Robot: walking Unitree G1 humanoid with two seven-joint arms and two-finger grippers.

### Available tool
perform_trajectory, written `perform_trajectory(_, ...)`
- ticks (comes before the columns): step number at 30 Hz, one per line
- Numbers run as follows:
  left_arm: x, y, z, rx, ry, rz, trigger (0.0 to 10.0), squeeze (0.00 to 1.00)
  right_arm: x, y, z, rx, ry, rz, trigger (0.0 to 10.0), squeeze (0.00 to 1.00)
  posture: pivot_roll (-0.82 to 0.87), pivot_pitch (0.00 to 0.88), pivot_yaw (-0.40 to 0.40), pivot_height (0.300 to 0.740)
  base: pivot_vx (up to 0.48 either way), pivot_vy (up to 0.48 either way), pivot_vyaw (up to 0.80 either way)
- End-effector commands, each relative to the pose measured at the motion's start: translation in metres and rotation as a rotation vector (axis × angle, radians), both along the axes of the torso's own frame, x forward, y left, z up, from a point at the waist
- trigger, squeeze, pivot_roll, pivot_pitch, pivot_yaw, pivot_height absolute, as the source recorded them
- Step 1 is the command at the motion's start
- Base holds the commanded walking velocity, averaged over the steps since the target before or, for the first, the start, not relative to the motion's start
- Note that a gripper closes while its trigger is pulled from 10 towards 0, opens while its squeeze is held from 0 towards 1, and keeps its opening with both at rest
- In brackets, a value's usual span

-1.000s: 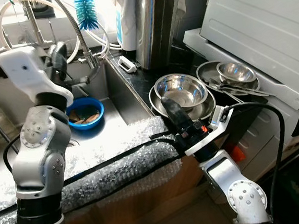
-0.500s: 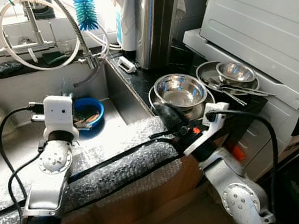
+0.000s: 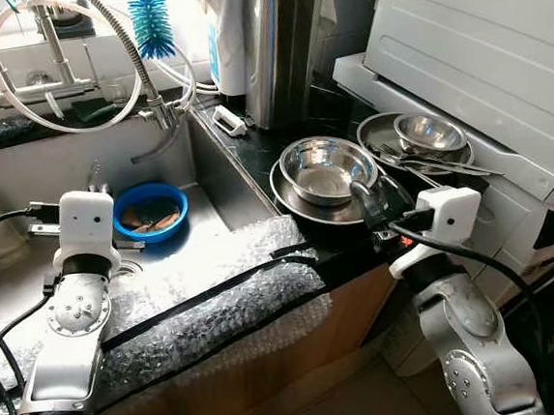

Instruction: Kitchen organization

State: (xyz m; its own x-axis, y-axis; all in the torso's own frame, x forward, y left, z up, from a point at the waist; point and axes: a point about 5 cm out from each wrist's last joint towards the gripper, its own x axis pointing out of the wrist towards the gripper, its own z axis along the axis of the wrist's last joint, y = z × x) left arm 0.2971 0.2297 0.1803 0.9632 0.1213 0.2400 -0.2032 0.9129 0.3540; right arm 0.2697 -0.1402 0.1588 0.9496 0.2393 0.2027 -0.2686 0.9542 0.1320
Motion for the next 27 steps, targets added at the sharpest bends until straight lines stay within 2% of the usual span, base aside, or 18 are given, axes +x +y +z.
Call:
perform_trajectory(1, -0.003, 0.009, -0.014, -0.012, 0.055, 0.032, 10.0, 0.0, 0.0, -0.006, -0.001, -0.018, -0.004, -0.035, 10.0, 0.0, -0.04, 0.0, -0.095, 0.74, 0.0, 0.0, 0.0)
perform_trajectory(8, -0.003, 0.009, -0.018, -0.124, 0.073, 0.045, 10.0, 0.0, 0.003, -0.005, -0.003, 0.006, 0.014, -0.044, 10.0, 0.0, -0.04, 0.0, -0.094, 0.74, 0.0, 0.0, 0.0)
perform_trajectory(9, -0.002, 0.009, -0.019, -0.164, 0.078, 0.05, 10.0, 0.77, 0.003, -0.004, -0.004, 0.011, 0.022, -0.039, 10.0, 0.0, -0.04, 0.0, -0.094, 0.74, 0.0, 0.0, 0.0)
perform_trajectory(10, -0.002, 0.009, -0.019, -0.174, 0.079, 0.051, 10.0, 0.98, 0.003, -0.004, -0.004, 0.01, 0.023, -0.036, 10.0, 0.0, -0.04, 0.0, -0.094, 0.74, 0.0, 0.0, 0.0)
perform_trajectory(27, 0.001, -0.001, -0.019, -0.183, 0.082, 0.002, 10.0, 1.0, 0.005, 0.0, -0.008, 0.024, 0.045, -0.037, 10.0, 0.0, -0.04, 0.0, -0.092, 0.74, 0.0, 0.0, 0.0)
